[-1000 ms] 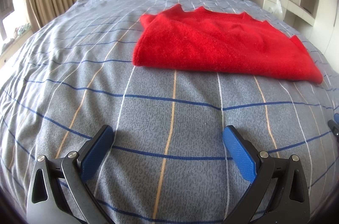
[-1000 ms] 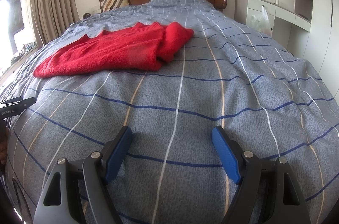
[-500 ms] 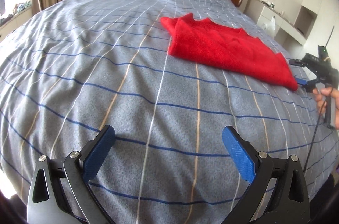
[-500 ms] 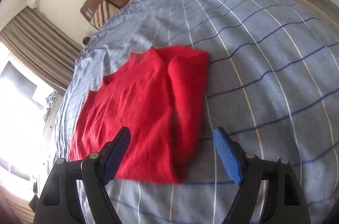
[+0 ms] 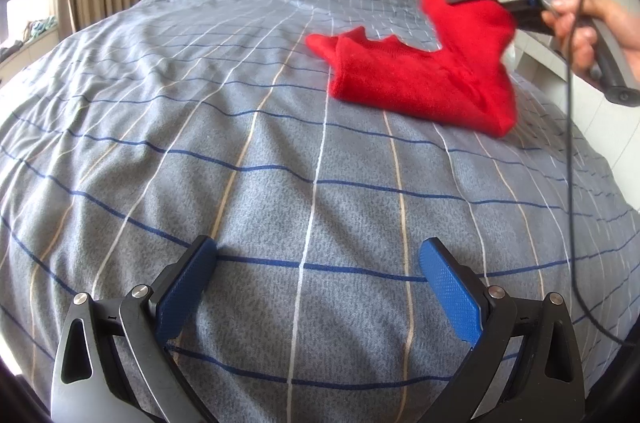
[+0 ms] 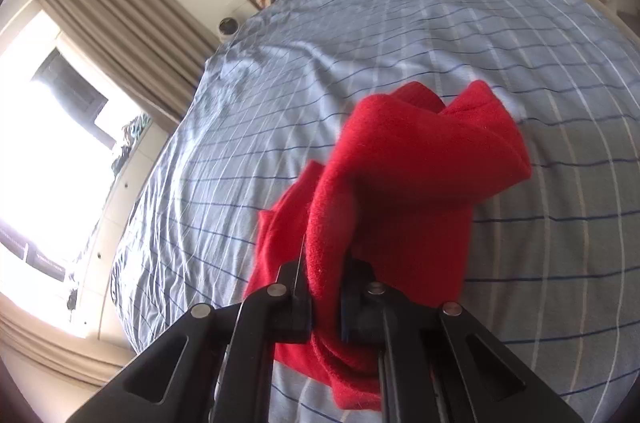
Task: Fold small clothes
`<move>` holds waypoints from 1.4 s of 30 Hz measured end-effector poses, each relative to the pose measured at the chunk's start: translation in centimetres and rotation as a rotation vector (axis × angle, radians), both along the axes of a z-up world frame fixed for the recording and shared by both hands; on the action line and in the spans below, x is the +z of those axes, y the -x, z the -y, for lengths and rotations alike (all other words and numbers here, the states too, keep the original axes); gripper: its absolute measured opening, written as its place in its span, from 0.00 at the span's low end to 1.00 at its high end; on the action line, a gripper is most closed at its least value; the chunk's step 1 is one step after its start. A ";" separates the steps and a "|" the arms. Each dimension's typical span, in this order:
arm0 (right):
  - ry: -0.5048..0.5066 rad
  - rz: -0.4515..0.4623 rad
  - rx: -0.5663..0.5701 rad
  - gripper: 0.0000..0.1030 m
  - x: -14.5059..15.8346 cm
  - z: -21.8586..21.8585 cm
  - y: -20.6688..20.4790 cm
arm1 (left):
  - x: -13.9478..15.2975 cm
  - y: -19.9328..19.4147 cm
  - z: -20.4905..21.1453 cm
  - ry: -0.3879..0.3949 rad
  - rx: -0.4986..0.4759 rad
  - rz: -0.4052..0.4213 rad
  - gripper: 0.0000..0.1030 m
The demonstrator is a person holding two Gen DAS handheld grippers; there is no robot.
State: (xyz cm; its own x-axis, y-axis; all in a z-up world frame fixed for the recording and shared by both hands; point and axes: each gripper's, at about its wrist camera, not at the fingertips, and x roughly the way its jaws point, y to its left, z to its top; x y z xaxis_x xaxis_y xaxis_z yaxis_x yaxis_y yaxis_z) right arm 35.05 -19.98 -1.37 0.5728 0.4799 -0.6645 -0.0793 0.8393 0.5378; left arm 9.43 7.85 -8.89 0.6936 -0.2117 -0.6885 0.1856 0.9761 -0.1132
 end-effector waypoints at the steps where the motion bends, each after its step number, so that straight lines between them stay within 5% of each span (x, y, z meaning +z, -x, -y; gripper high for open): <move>1: 0.037 0.007 0.032 0.09 0.0 -2.4 -0.9 | 0.0 0.1 -0.1 -0.001 0.001 0.000 0.99; 4: 0.079 -0.046 0.128 0.21 -2.5 -8.6 -3.2 | -0.2 0.2 -0.4 -0.008 0.001 0.003 0.99; 7: -0.195 -0.164 0.250 0.29 -5.7 -10.3 -3.4 | -0.2 0.1 -0.5 -0.008 0.001 0.001 0.99; 8: -0.288 -0.155 0.273 0.30 -5.7 -10.0 -2.8 | -0.2 0.1 -0.4 -0.008 0.001 0.000 0.99; 10: -0.320 -0.095 0.280 0.38 -4.7 -8.6 -1.5 | -0.2 0.1 -0.4 -0.007 0.003 -0.004 0.99; 15: -0.072 -0.038 0.233 0.40 -3.7 -5.4 1.2 | -0.4 -0.2 -0.3 -0.008 0.006 -0.005 0.99; 20: 0.052 -0.145 0.258 0.41 -9.8 -6.7 3.3 | -0.7 0.2 0.1 -0.035 0.003 0.008 0.99; 23: 0.099 -0.017 0.204 0.47 -8.0 -6.8 6.9 | -0.8 0.6 0.2 -0.047 0.002 0.020 0.99; 25: 0.096 0.063 0.138 0.70 -6.2 -5.6 10.4 | -0.9 0.8 0.5 -0.060 0.003 0.030 0.99; 27: 0.131 0.154 0.080 0.81 -5.1 -4.3 14.5 | -1.1 1.0 0.7 -0.075 0.009 0.036 1.00; 30: 0.247 0.222 -0.003 0.84 -5.3 -2.1 19.9 | -1.2 1.2 1.1 -0.095 0.023 0.041 1.00; 35: 0.384 0.199 -0.135 0.84 -7.5 1.8 25.8 | -1.3 1.5 1.5 -0.117 0.044 0.032 1.00; 42: 0.429 0.129 -0.257 0.89 -10.6 5.9 29.2 | -1.4 1.4 1.7 -0.132 0.058 0.017 1.00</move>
State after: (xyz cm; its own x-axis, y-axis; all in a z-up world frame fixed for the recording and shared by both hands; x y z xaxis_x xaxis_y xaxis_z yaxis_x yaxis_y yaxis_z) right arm 5.86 -25.83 -11.94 0.7268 0.0129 -0.6867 0.1153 0.9833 0.1405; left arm 7.98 6.14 -10.25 0.7138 -0.0792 -0.6958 0.1293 0.9914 0.0198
